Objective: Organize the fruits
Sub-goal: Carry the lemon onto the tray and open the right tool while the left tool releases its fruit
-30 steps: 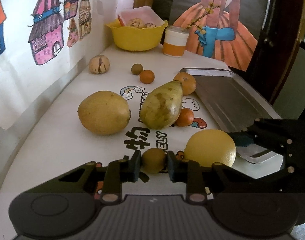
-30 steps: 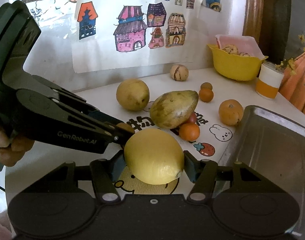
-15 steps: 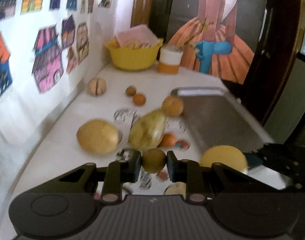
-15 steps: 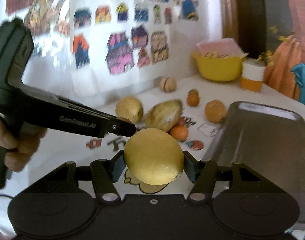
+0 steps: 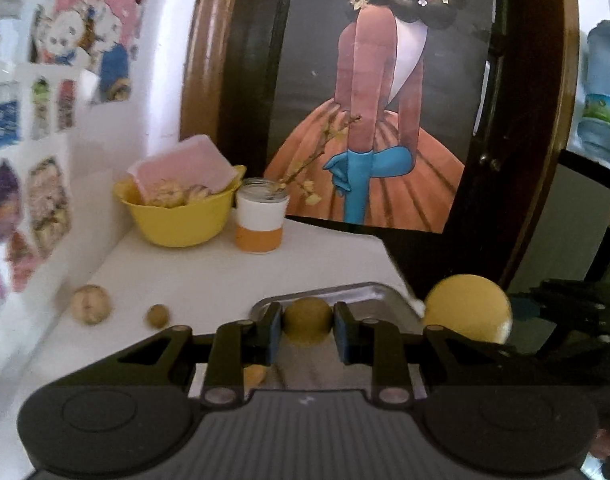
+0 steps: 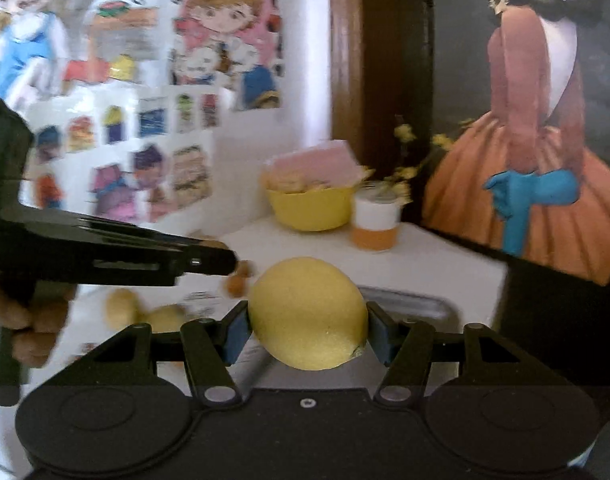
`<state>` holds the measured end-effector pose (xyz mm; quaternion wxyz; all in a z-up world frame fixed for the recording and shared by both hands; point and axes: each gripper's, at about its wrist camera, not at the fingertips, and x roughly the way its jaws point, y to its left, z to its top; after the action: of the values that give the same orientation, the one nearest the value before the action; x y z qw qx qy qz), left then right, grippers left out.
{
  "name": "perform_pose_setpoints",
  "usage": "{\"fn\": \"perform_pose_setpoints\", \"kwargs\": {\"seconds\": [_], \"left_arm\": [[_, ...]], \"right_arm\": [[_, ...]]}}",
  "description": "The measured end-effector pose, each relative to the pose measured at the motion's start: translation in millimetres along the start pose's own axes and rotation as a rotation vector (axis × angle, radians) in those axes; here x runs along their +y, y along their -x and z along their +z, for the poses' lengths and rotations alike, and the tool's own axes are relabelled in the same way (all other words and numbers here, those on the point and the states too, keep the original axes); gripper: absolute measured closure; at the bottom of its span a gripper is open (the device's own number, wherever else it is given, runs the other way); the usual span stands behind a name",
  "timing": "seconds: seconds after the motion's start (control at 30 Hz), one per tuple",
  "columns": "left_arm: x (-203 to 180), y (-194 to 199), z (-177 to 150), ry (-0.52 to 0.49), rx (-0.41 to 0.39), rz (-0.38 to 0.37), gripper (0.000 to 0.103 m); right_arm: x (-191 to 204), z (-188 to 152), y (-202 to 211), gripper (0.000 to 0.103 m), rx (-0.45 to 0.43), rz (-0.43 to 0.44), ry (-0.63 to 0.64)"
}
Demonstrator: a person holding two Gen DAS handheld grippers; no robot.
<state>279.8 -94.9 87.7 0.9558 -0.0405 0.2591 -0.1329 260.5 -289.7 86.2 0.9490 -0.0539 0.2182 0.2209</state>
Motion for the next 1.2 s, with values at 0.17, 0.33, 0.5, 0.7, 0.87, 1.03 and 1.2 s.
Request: {"fn": "perform_pose_setpoints", "kwargs": {"seconds": [0.17, 0.33, 0.5, 0.7, 0.87, 1.03, 1.2], "left_arm": [[-4.6, -60.6, 0.4, 0.023, 0.042, -0.011, 0.073], [-5.1, -108.7, -12.4, 0.005, 0.094, -0.004, 0.073], [-6.2, -135.0, -23.0, -0.028, 0.147, 0.018, 0.073], [-1.9, -144.0, -25.5, -0.038, 0.182, 0.037, 0.073], [0.0, -148.8, -23.4, -0.023, 0.203, 0.031, 0.073], [0.9, -144.8, -22.4, 0.007, 0.214, 0.032, 0.062], [9.1, -119.6, -18.6, 0.098, 0.187, 0.021, 0.044]], "right_arm": [[-38.6, 1.6, -51.2, 0.041, 0.051, -0.012, -0.028], [-63.0, -6.2, -99.3, 0.041, 0.114, -0.006, -0.030], [-75.7, -19.0, -129.0, 0.041, 0.165, 0.001, -0.045], [-81.0, -25.1, -142.5, 0.041, 0.197, 0.010, -0.052], [-80.3, -25.4, -145.5, 0.041, 0.208, 0.009, -0.048], [-73.6, -28.2, -142.6, 0.040, 0.206, -0.012, -0.018], [-67.1, -23.2, -117.2, 0.025, 0.143, -0.056, -0.024]]}}
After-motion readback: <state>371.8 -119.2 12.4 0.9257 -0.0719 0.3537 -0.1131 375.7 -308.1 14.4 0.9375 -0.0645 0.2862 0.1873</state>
